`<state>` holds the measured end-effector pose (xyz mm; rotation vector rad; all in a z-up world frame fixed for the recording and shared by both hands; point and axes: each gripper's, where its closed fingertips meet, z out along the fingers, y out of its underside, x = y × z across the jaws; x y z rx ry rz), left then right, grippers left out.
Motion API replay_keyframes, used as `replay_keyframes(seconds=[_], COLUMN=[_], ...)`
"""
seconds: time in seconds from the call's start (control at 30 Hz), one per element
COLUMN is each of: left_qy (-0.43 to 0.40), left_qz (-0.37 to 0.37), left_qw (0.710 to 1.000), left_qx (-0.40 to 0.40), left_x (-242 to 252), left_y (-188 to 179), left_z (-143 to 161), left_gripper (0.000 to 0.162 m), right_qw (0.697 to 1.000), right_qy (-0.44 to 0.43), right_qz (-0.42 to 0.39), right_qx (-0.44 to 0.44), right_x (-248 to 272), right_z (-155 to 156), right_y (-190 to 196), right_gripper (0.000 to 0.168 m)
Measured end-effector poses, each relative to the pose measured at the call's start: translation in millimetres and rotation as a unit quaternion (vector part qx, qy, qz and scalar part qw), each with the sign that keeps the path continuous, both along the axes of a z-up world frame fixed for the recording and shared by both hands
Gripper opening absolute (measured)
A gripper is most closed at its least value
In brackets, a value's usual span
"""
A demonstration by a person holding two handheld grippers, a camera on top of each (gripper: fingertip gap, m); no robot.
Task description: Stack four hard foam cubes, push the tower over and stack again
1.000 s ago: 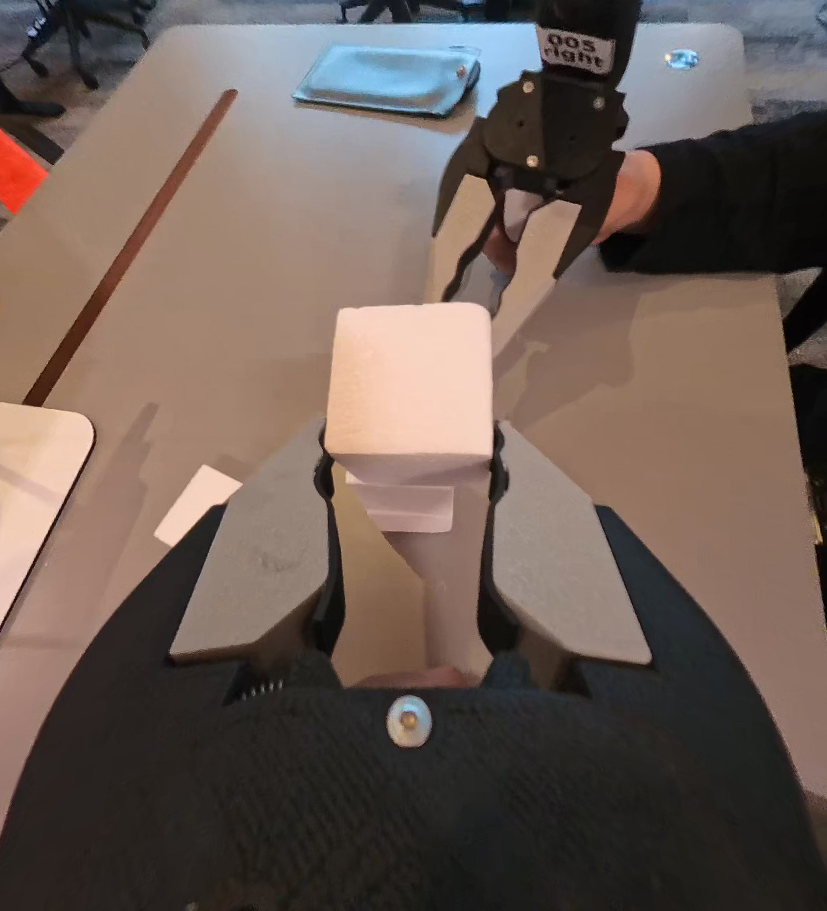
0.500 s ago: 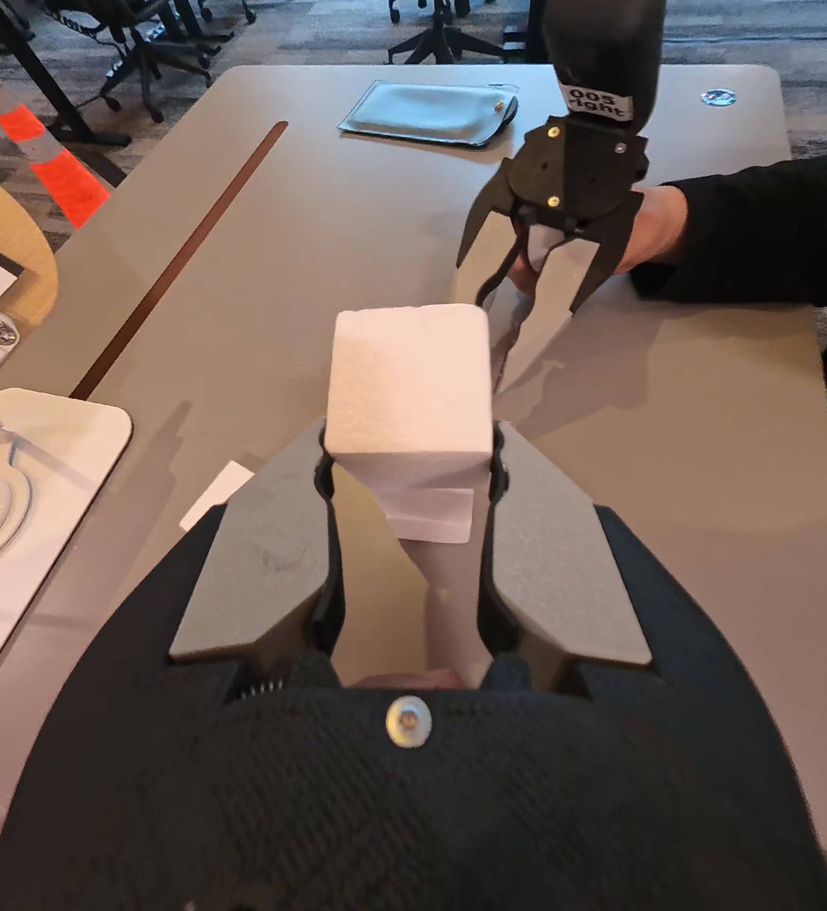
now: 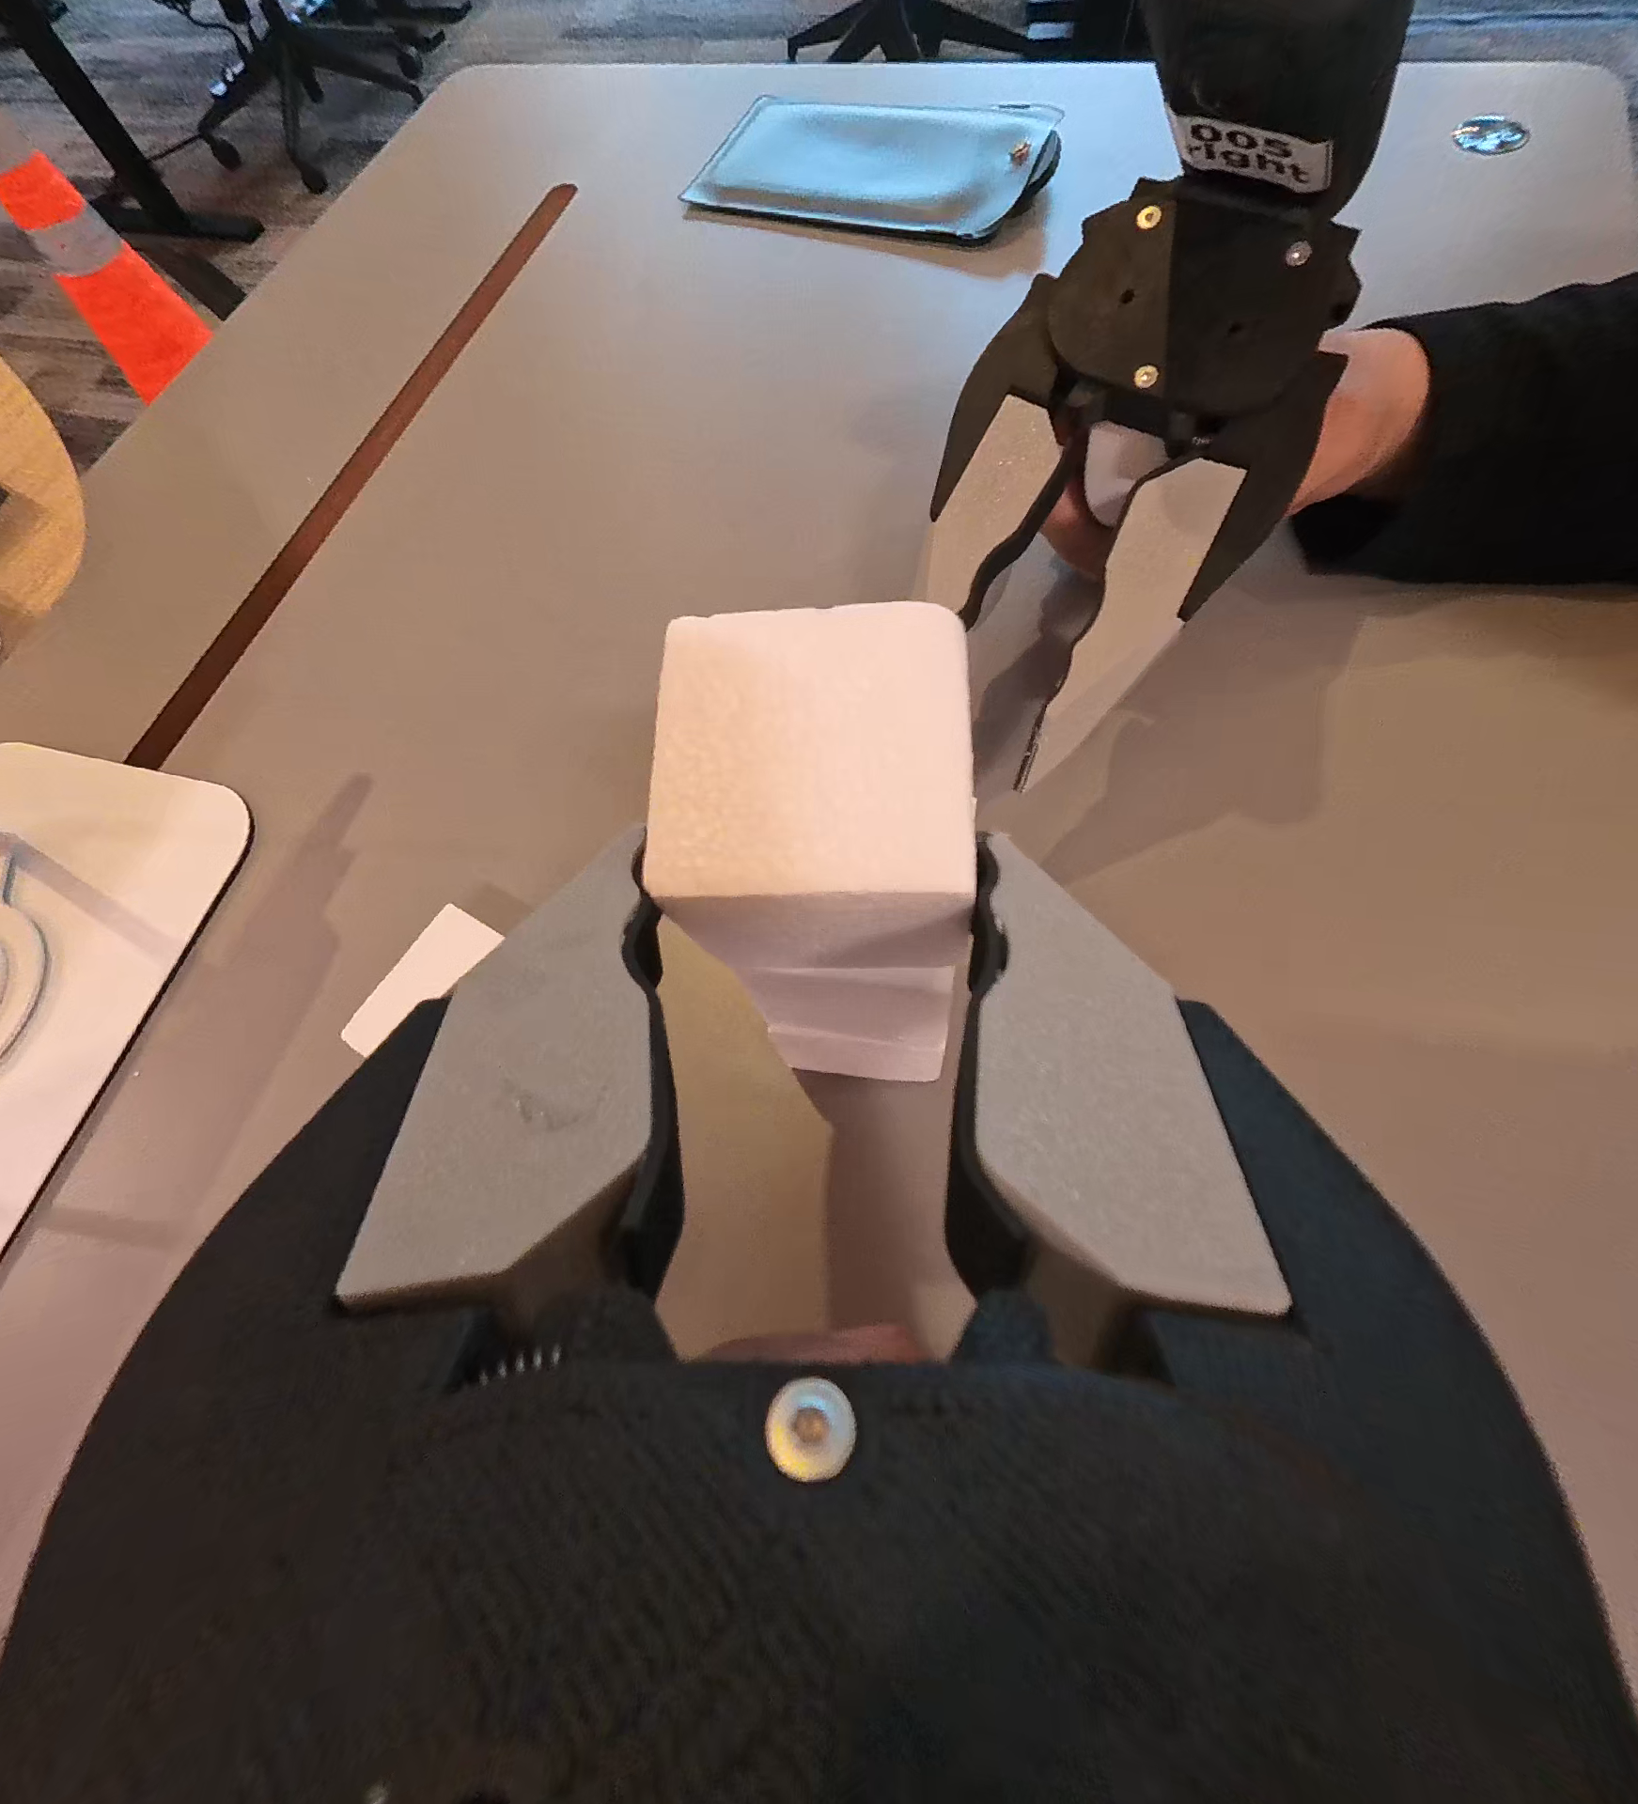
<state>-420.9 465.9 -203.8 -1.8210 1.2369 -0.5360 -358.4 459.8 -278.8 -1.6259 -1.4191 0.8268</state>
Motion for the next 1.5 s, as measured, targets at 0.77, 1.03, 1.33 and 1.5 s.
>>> replay_keyframes(seconds=[0.77,1.03,1.33,1.5], left_qy=[0.009,0.06,0.065,0.071], left_qz=[-0.052,-0.039,-0.053,-0.054], left_qw=[0.998,0.997,0.996,0.996], left_qx=[0.024,0.019,0.01,0.005], left_x=[-1.8,-10.1,-2.9,-0.3], left_y=[-5.6,-3.5,-4.6,-3.6], left_z=[37.1,12.2,2.1,-3.9], left_gripper=[0.062,0.062,0.062,0.062], right_qw=[1.0,1.0,1.0,1.0], right_qy=[0.017,0.004,0.007,0.006], right_qz=[0.001,0.006,0.003,0.003], right_qx=[-0.009,-0.009,-0.004,-0.001], right_x=[1.3,-0.2,0.0,-0.1], right_z=[4.8,0.8,1.6,1.4], right_y=[-0.3,-1.4,-0.5,-0.7], right_gripper=[0.038,0.037,0.037,0.037])
